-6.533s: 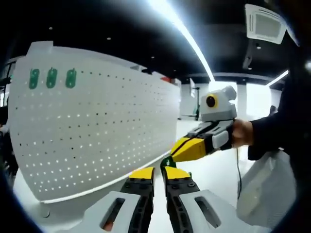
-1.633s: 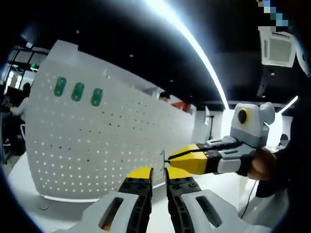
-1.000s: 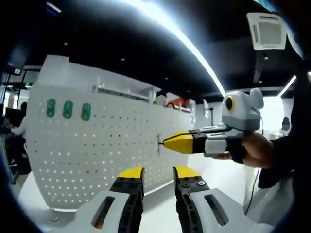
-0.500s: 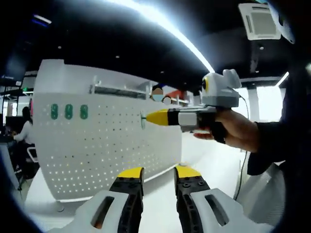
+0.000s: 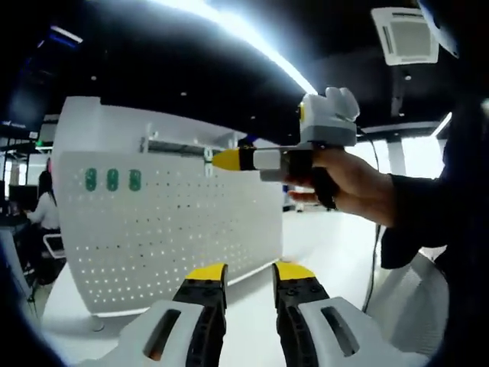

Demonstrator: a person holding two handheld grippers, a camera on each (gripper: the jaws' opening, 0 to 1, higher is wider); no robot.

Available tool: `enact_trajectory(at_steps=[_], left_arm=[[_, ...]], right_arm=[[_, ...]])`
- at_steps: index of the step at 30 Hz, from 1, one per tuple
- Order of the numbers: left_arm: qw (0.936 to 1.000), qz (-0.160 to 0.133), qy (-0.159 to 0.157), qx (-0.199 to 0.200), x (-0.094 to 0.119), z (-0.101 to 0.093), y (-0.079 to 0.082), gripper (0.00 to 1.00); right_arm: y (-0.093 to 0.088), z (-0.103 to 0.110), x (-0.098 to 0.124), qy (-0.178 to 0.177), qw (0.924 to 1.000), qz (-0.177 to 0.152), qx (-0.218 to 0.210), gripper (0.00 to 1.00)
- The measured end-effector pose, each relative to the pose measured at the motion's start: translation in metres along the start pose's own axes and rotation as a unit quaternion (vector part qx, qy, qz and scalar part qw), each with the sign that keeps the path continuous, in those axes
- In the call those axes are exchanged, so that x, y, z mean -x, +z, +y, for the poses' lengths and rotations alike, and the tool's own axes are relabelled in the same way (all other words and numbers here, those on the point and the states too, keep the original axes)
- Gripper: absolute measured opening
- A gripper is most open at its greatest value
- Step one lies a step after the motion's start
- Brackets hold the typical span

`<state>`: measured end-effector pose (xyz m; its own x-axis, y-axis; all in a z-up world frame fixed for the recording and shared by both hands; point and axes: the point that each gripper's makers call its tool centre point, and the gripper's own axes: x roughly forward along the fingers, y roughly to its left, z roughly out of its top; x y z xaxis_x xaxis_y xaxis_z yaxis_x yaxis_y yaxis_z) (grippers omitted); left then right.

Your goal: Insert the hook assembly into the mounting plate slot until the hook locks in place.

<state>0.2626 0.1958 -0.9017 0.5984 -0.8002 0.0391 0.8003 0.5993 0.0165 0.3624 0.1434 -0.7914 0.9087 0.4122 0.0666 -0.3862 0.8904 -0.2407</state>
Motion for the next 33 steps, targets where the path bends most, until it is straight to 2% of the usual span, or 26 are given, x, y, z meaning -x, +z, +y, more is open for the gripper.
enact_trajectory(at_steps=[4,7,11,12,19,22,29,33], left_arm=[[0.9999,0.003,0.010,-0.013,0.003,0.006,-0.002,0.25],[0.9999,0.002,0.014,-0.007,0.005,0.010,-0.003,0.25],[0.9992,-0.002,0.036,-0.017,0.007,0.018,-0.001,0.29],[0.9987,0.001,0.047,-0.019,0.008,0.022,-0.001,0.31],[0.9975,-0.007,0.067,-0.018,0.010,0.032,0.002,0.41],[0.9968,-0.004,0.077,-0.022,0.009,0.035,0.002,0.52],[0.9970,-0.002,0.077,-0.010,0.004,0.037,-0.001,0.66],[0.9970,0.002,0.077,-0.005,0.003,0.038,-0.003,0.71]], right_arm=[[0.000,0.002,-0.010,-0.006,1.0000,0.002,-0.003,0.01],[0.000,0.000,-0.016,-0.010,0.9999,0.004,-0.002,0.01],[0.003,-0.007,-0.025,-0.020,0.9998,0.003,0.000,0.01],[0.004,-0.010,-0.027,-0.022,0.9997,0.002,0.001,0.01],[0.007,-0.020,-0.044,-0.032,0.9995,-0.001,0.006,0.01],[0.004,-0.026,-0.054,-0.039,0.9991,0.002,0.014,0.01],[-0.006,-0.034,-0.076,-0.044,0.9990,0.010,0.005,0.01],[-0.010,-0.037,-0.091,-0.046,0.9989,0.011,0.001,0.01]])
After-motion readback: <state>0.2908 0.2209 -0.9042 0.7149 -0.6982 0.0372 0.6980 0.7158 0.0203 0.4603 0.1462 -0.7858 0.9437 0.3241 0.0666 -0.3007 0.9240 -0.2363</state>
